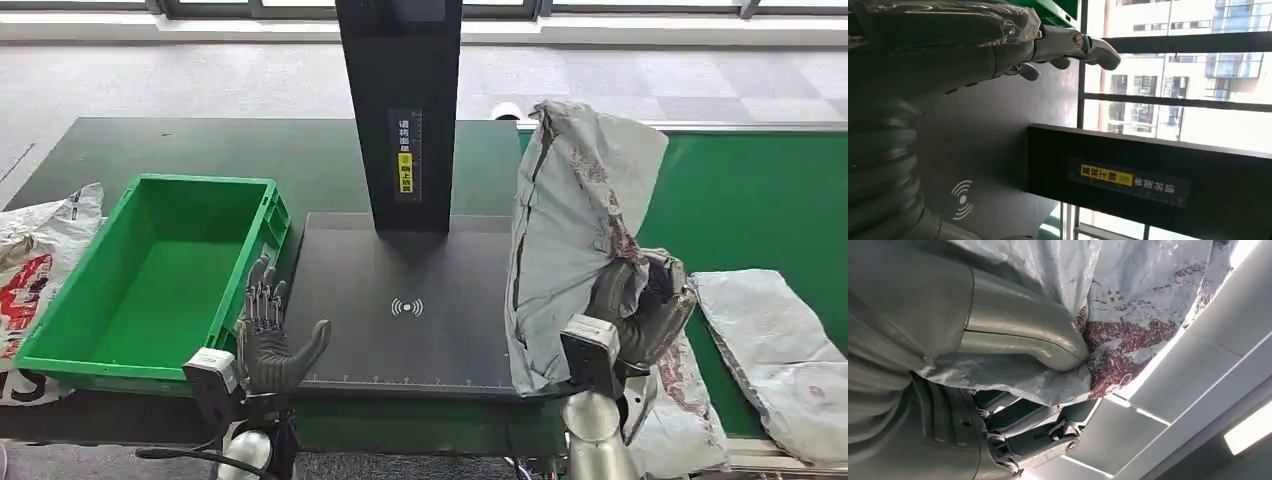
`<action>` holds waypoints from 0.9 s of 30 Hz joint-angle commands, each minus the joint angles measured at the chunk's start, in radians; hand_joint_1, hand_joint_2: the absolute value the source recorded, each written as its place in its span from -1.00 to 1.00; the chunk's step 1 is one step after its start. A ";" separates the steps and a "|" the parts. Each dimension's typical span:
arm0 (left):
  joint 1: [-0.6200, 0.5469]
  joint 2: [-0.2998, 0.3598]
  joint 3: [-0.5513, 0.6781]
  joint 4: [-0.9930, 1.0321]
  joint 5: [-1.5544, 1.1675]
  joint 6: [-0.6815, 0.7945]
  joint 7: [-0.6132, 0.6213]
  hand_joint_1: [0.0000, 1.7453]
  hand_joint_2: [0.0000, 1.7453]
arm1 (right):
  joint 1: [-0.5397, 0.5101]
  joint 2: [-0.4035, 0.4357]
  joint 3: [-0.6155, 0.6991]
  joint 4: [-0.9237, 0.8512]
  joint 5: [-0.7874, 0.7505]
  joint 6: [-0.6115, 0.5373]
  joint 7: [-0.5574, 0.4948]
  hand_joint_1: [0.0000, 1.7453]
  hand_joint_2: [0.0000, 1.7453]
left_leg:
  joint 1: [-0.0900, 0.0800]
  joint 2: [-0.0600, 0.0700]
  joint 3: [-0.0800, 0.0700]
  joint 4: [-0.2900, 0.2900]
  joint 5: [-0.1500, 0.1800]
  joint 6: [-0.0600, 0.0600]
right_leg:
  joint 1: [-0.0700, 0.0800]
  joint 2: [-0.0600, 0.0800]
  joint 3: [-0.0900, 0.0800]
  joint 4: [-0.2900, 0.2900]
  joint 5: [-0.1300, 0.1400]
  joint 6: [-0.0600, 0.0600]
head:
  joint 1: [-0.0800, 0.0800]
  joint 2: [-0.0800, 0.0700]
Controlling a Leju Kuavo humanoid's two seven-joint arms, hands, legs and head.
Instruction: Moved the parcel from conveyor to table for the left to box.
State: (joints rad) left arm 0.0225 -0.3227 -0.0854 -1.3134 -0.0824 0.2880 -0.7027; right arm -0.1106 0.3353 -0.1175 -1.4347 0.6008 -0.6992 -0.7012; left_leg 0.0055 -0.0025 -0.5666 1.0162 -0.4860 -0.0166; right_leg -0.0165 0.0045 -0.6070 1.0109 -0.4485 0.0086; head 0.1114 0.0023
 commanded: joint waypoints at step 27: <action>-0.110 0.026 -0.002 0.103 0.011 -0.005 0.005 -1.00 1.00 | -0.384 0.014 0.313 1.055 0.101 0.070 0.079 1.00 1.00 | 0.002 0.000 0.002 -0.001 0.001 -0.001 | 0.002 0.000 0.002 -0.001 0.001 -0.002 | 0.000 0.000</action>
State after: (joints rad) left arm -0.0384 -0.3239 -0.0854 -1.2703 -0.0748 0.2811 -0.7027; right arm -0.4173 0.3635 0.1545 -0.5429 0.7084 -0.6291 -0.6248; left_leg 0.0069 -0.0024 -0.5660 1.0159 -0.4849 -0.0180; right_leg -0.0151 0.0046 -0.6060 1.0110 -0.4475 0.0074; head 0.1114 0.0023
